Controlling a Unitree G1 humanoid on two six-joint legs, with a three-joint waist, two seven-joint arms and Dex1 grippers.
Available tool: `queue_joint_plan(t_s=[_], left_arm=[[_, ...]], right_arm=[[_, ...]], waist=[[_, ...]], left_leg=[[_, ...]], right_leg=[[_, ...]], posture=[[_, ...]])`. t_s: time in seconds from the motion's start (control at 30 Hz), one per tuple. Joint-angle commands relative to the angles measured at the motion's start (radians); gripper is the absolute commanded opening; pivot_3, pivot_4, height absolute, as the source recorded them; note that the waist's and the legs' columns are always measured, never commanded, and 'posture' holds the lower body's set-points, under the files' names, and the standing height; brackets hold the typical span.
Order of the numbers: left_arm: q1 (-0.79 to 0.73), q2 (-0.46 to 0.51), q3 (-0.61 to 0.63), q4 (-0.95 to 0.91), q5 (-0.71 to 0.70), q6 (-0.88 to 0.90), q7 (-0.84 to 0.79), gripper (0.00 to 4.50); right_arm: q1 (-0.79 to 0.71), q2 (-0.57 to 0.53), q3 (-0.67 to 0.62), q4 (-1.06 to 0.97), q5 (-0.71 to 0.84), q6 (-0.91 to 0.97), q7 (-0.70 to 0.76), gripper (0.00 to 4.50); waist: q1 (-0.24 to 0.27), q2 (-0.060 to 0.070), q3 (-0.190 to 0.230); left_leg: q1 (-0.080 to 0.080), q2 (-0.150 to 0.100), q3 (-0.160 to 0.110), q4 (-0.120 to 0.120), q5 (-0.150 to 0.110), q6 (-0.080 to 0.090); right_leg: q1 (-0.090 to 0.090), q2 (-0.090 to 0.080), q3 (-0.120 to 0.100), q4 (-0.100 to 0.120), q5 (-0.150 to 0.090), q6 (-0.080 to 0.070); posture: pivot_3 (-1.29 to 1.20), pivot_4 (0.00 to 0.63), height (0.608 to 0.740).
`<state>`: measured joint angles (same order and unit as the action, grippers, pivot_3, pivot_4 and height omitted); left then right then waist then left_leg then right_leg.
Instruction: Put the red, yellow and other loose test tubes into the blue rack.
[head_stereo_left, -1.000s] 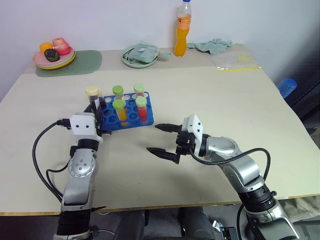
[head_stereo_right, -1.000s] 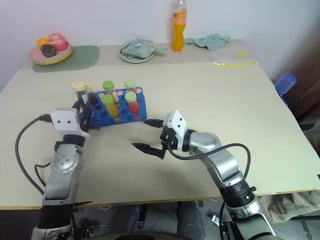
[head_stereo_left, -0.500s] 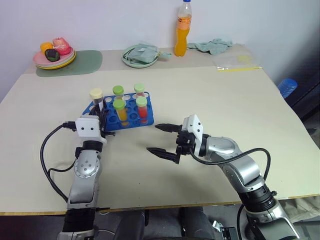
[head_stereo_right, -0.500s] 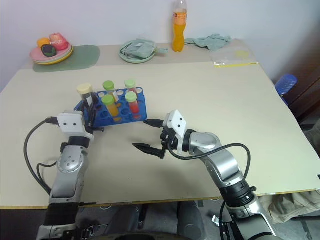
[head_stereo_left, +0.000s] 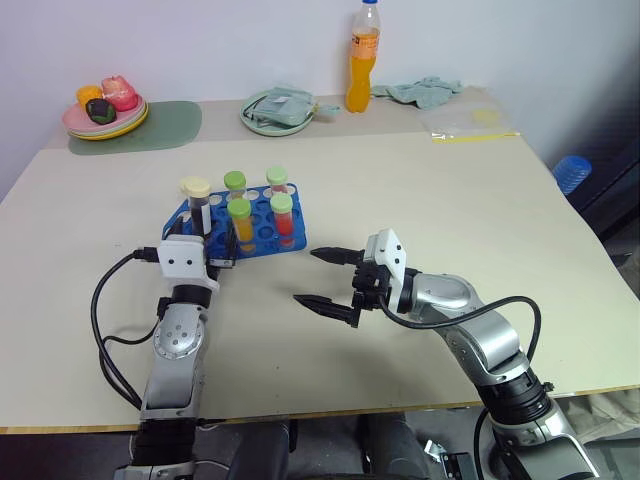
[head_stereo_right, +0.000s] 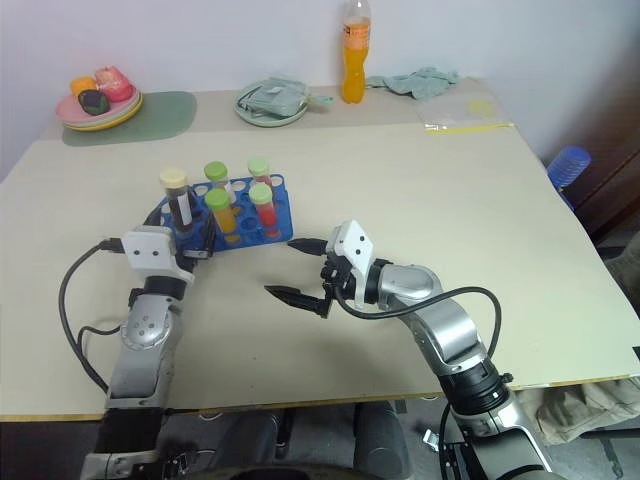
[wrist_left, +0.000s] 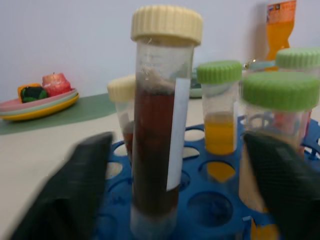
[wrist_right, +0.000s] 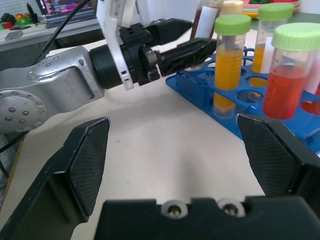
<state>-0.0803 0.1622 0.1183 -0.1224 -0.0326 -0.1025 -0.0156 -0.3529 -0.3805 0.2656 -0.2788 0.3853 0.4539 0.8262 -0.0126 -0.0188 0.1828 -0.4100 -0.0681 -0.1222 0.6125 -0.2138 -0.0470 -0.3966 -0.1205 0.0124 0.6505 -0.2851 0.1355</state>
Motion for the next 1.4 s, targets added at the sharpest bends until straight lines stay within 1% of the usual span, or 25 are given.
queue_joint_plan(t_s=[0.03, 0.23, 0.37, 0.5, 0.67, 0.73, 0.87, 1.2, 1.23, 1.3, 1.33, 1.4], left_arm=[[0.022, 0.003, 0.035, -0.058, -0.018, -0.020, -0.002, 4.46], [0.036, 0.012, 0.042, -0.061, -0.012, -0.012, -0.013, 4.46], [0.024, 0.048, 0.048, -0.124, -0.034, 0.103, -0.043, 4.46], [-0.013, 0.106, 0.067, -0.220, -0.108, 0.350, -0.085, 4.46], [-0.068, 0.173, 0.082, -0.267, -0.132, 0.565, -0.105, 4.46], [-0.097, 0.185, 0.081, -0.278, -0.149, 0.629, -0.112, 4.46], [-0.140, 0.210, 0.058, -0.285, -0.142, 0.692, -0.128, 4.46], [-0.193, 0.210, 0.041, -0.284, -0.151, 0.771, -0.150, 4.46], [-0.194, 0.209, 0.042, -0.284, -0.153, 0.775, -0.153, 4.22], [-0.197, 0.210, 0.041, -0.283, -0.148, 0.782, -0.151, 3.61], [-0.198, 0.210, 0.040, -0.283, -0.144, 0.784, -0.148, 3.22], [-0.200, 0.212, 0.040, -0.283, -0.141, 0.789, -0.147, 2.10]], right_arm=[[0.001, 0.000, -0.014, -0.050, 0.019, -0.001, 0.006, 4.50], [-0.008, 0.004, -0.011, -0.045, 0.028, 0.010, 0.014, 4.50], [-0.014, 0.005, -0.012, -0.046, 0.028, 0.016, 0.010, 4.50], [-0.006, 0.004, -0.016, -0.055, 0.033, 0.025, 0.005, 4.50], [-0.004, 0.008, -0.015, -0.060, 0.036, 0.033, 0.000, 4.50], [-0.003, 0.012, -0.014, -0.062, 0.037, 0.036, -0.003, 4.50], [-0.003, 0.020, -0.010, -0.064, 0.036, 0.042, -0.010, 4.50], [-0.001, 0.019, -0.011, -0.065, 0.037, 0.040, -0.019, 4.50], [-0.001, 0.019, -0.010, -0.064, 0.036, 0.039, -0.019, 4.50], [-0.001, 0.017, -0.011, -0.063, 0.036, 0.037, -0.017, 4.50], [0.000, 0.017, -0.011, -0.063, 0.036, 0.036, -0.017, 4.50], [0.000, 0.017, -0.010, -0.064, 0.036, 0.037, -0.017, 4.50]], waist=[[0.000, 0.000, 0.000], [0.002, 0.000, 0.000], [0.001, 0.000, 0.000], [0.000, 0.000, 0.000], [-0.001, 0.000, 0.000], [-0.001, 0.000, 0.000], [-0.001, 0.000, 0.000], [0.000, 0.000, 0.000], [0.000, 0.000, 0.000], [0.000, 0.000, 0.000], [0.000, 0.000, 0.000], [0.000, 0.000, 0.000]], left_leg=[[0.000, 0.000, 0.000, 0.000, 0.000, 0.000], [0.000, 0.000, 0.000, 0.000, 0.000, 0.000], [0.000, 0.000, 0.000, 0.000, 0.000, 0.000], [0.000, 0.000, 0.000, 0.000, 0.000, 0.000], [0.000, 0.000, 0.000, 0.000, 0.000, 0.000], [0.000, 0.000, 0.000, 0.000, 0.000, 0.000], [0.000, 0.000, 0.000, 0.000, 0.000, 0.000], [0.000, 0.000, 0.000, 0.000, 0.000, 0.000], [0.000, 0.000, 0.000, 0.000, 0.000, 0.000], [0.000, 0.000, 0.000, 0.000, 0.000, 0.000], [0.000, 0.000, 0.000, 0.000, 0.000, 0.000], [0.000, 0.000, 0.000, 0.000, 0.000, 0.000]], right_leg=[[0.000, 0.000, 0.000, 0.000, 0.000, 0.000], [0.000, 0.000, 0.000, 0.000, 0.000, 0.000], [0.000, 0.000, 0.000, 0.000, 0.000, 0.000], [0.000, 0.000, 0.000, 0.000, 0.000, 0.000], [0.000, 0.000, 0.000, 0.000, 0.000, 0.000], [0.000, 0.000, 0.000, 0.000, 0.000, 0.000], [0.000, 0.000, 0.000, 0.000, 0.000, 0.000], [0.000, 0.000, 0.000, 0.000, 0.000, 0.000], [0.000, 0.000, 0.000, 0.000, 0.000, 0.000], [0.000, 0.000, 0.000, 0.000, 0.000, 0.000], [0.000, 0.000, 0.000, 0.000, 0.000, 0.000], [0.000, 0.000, 0.000, 0.000, 0.000, 0.000]], posture=[[0.00, 0.150, 0.740], [0.00, 0.150, 0.740], [0.00, 0.150, 0.740], [0.00, 0.150, 0.740], [0.00, 0.150, 0.740], [0.00, 0.150, 0.740], [0.00, 0.150, 0.740], [0.00, 0.150, 0.740], [0.00, 0.150, 0.740], [0.00, 0.150, 0.740], [0.00, 0.150, 0.740], [0.00, 0.150, 0.740]])
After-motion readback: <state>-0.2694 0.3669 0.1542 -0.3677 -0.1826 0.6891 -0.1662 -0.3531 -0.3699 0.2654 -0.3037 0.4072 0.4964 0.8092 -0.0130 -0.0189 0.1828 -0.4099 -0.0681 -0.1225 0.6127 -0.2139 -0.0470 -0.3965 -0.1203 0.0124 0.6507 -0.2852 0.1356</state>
